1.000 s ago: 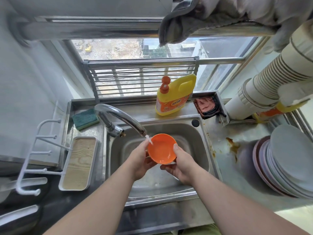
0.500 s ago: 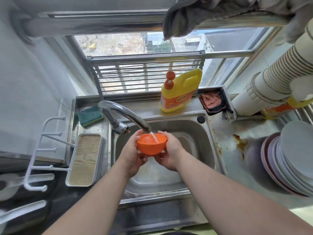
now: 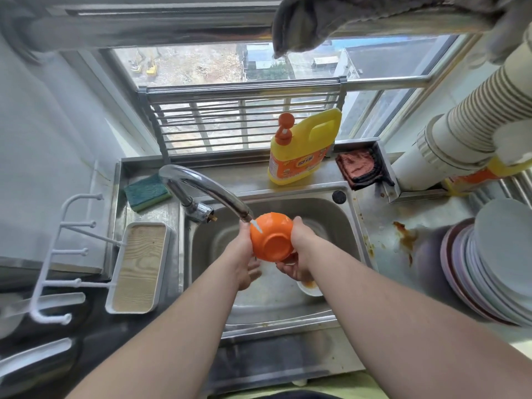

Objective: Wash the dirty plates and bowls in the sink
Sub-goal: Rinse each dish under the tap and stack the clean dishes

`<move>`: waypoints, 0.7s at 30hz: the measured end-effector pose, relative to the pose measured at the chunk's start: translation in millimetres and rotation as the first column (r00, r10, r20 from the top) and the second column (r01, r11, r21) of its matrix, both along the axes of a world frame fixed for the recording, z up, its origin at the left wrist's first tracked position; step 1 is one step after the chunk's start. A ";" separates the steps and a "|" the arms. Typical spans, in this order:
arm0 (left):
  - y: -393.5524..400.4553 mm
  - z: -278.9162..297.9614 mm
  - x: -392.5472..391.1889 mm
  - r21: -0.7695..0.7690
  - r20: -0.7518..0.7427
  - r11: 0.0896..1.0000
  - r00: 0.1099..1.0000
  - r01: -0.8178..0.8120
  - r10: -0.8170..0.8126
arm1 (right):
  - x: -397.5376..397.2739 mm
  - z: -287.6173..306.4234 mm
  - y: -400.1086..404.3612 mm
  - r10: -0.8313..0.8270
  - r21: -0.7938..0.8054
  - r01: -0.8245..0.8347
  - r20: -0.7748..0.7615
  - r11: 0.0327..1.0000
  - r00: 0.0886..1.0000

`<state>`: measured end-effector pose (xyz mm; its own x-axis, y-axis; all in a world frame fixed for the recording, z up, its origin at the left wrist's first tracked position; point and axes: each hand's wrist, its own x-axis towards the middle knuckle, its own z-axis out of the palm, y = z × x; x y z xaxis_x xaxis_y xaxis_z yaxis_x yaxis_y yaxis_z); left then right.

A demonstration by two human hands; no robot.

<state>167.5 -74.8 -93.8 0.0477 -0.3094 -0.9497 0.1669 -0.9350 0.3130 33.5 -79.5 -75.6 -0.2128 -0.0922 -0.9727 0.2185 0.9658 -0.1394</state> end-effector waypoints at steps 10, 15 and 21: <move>-9.4 8.2 -18.3 -0.186 -0.034 0.982 0.999 -0.025 0.019 | -14.7 -8.4 19.7 0.121 0.047 -0.127 0.119 0.991 0.985; -8.4 -1.0 1.8 -0.068 -0.001 0.992 0.994 -0.110 0.111 | 4.1 2.5 15.3 0.274 -0.018 -0.273 0.069 0.962 0.959; -1.8 -15.9 33.0 0.031 -0.033 0.935 0.934 -0.354 0.355 | 26.5 -1.7 10.2 0.430 -0.158 -0.419 0.042 0.894 0.902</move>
<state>200.5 -76.6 -109.6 0.1142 -0.2556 -0.9600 0.5005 -0.8199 0.2778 59.9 -69.4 -77.2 -0.0506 -0.2953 -0.9541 -0.1931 0.9402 -0.2807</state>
